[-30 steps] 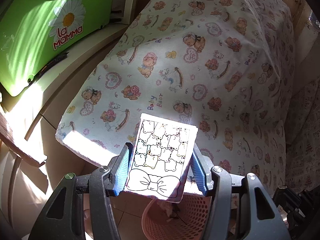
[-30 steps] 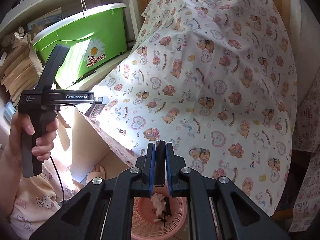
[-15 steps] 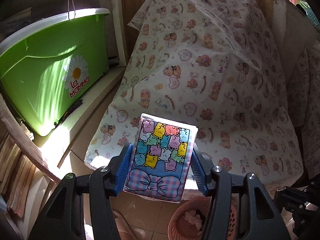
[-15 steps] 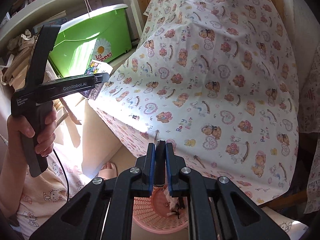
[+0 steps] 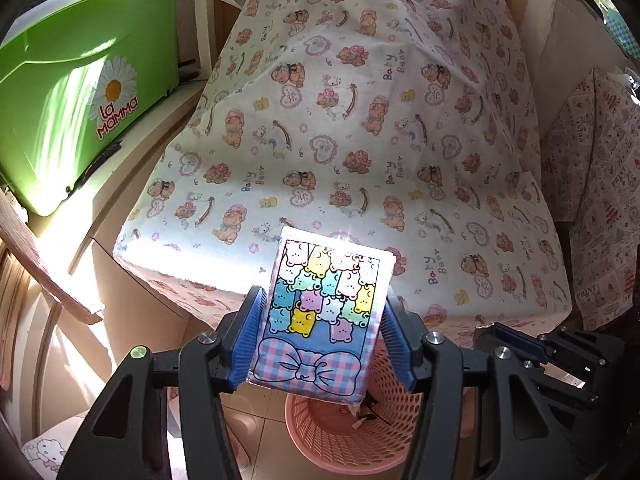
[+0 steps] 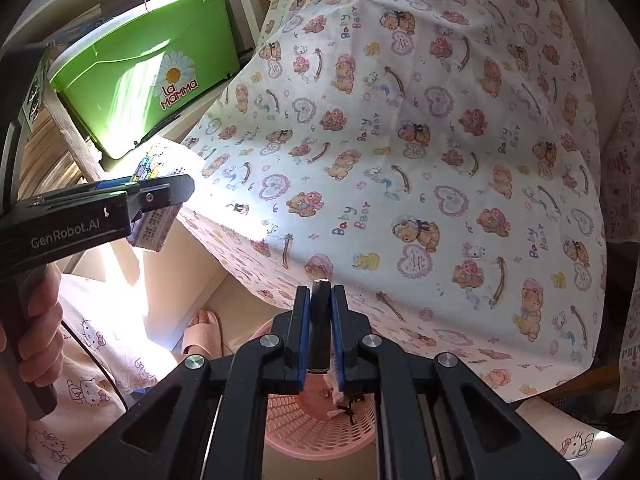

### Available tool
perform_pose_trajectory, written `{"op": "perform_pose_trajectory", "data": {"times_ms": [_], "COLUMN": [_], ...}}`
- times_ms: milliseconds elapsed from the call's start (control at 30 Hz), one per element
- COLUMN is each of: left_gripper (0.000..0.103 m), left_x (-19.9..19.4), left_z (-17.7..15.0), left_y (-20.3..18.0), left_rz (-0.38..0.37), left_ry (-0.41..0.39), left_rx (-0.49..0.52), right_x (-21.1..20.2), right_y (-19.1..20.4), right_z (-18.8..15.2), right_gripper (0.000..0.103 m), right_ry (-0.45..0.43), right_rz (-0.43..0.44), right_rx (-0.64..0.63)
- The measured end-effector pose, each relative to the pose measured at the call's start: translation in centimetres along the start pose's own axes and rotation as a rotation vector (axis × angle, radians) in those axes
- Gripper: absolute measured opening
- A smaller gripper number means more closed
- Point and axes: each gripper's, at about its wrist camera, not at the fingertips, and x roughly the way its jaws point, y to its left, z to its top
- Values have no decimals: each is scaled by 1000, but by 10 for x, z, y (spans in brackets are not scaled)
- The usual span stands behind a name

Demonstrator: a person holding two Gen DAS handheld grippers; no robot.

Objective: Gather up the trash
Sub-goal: 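Carry the box and cylinder down over the pink basket with both tools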

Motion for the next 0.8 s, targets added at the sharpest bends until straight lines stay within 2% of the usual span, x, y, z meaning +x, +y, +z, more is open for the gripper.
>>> {"op": "perform_pose_trajectory", "data": {"times_ms": [233,433,533,800], "left_gripper": [54,54,54,54], "left_x": [19,38,49,90], "left_z": [-22,-39,-49,-71], "left_y": [-6,-12,-15,-7], "left_rz": [-35,-82,-66,-44], "left_ry": [69,162,202,339], "left_rx": [9,20,16,-20], "right_x": [17,32,40,68], "right_y": [-4,-5,-8,-11], "right_z": [-10,-15,-18,-31], "right_gripper": [11,11,11,11], "right_ry": [50,84,107,173], "right_rz": [-40,-71,-64,-130], "right_rx": [18,25,42,27]}}
